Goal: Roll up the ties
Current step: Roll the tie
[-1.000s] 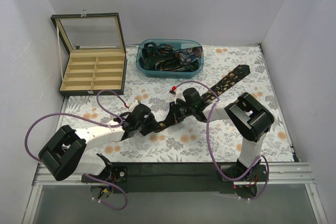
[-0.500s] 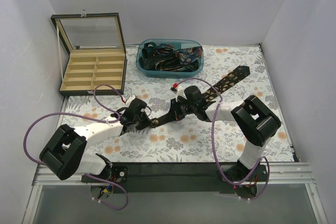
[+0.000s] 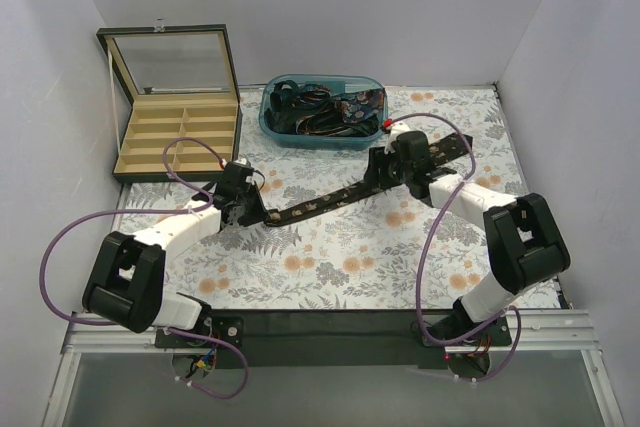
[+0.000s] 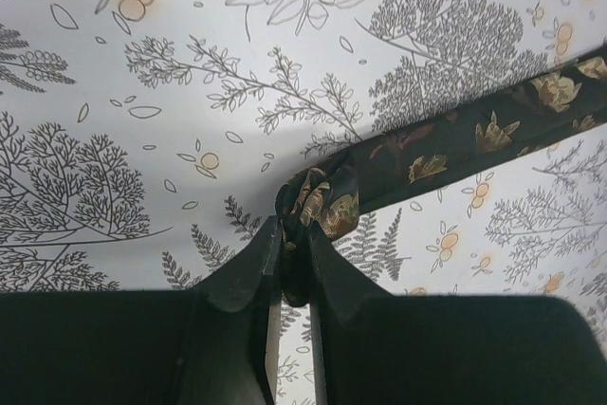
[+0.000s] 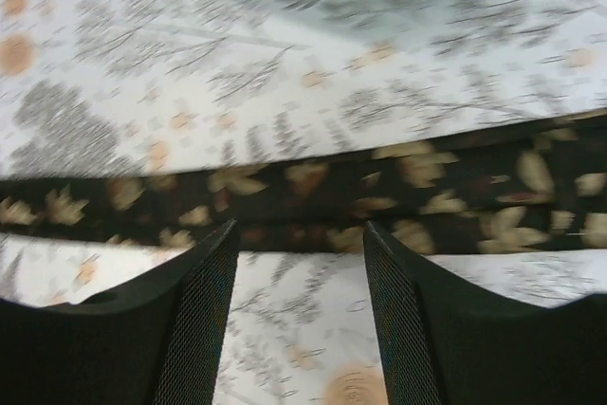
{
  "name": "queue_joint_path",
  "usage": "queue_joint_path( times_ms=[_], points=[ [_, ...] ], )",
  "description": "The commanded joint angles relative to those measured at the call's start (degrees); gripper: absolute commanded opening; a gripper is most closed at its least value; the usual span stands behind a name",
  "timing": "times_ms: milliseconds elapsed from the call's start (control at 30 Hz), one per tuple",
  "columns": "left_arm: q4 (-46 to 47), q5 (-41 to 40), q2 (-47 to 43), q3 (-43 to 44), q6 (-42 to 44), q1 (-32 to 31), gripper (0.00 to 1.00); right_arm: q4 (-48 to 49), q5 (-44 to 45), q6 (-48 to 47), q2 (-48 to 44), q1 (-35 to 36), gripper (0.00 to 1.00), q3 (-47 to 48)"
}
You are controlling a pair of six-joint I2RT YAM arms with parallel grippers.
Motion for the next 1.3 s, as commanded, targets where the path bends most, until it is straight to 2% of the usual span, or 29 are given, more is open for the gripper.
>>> queue_joint_path(
  times_ms=[0,300,500,700,900,1100,1267],
  points=[
    [-2.7,1.9,-0.1,1.9,3.6,0.3,0.03,-4.4,8.1,-3.9,2.5,-2.6,0.52,5.9],
    [-3.1,1.8,-0.1,1.7,3.7,0.3,0.03,-7.1,9.8,-5.9,12.2,-9.4,0.41,14.7],
    [-3.7,0.9,0.3,2.2,4.1,0.4,0.03,-10.0,8.7,-6.0,15.3,-11.3,0.37,15.2],
    [-4.3,1.0,0.5,3.3,5.4,0.6,0.03,-11.0,11.6,-4.5,13.1,-13.7,0.30,8.6],
    [-4.9,1.6,0.6,4.5,8.7,0.8,0.03,-11.9,13.4,-0.7,8.9,-18.5,0.27,1.7],
    [-2.7,6.6,1.3,3.3,10.2,0.9,0.03,-11.9,15.0,1.3,5.5,-20.0,0.27,-2.0],
    [-0.7,9.5,1.6,2.1,10.4,0.8,0.03,-10.9,10.3,-0.6,1.6,-19.7,0.30,-2.0]
  ],
)
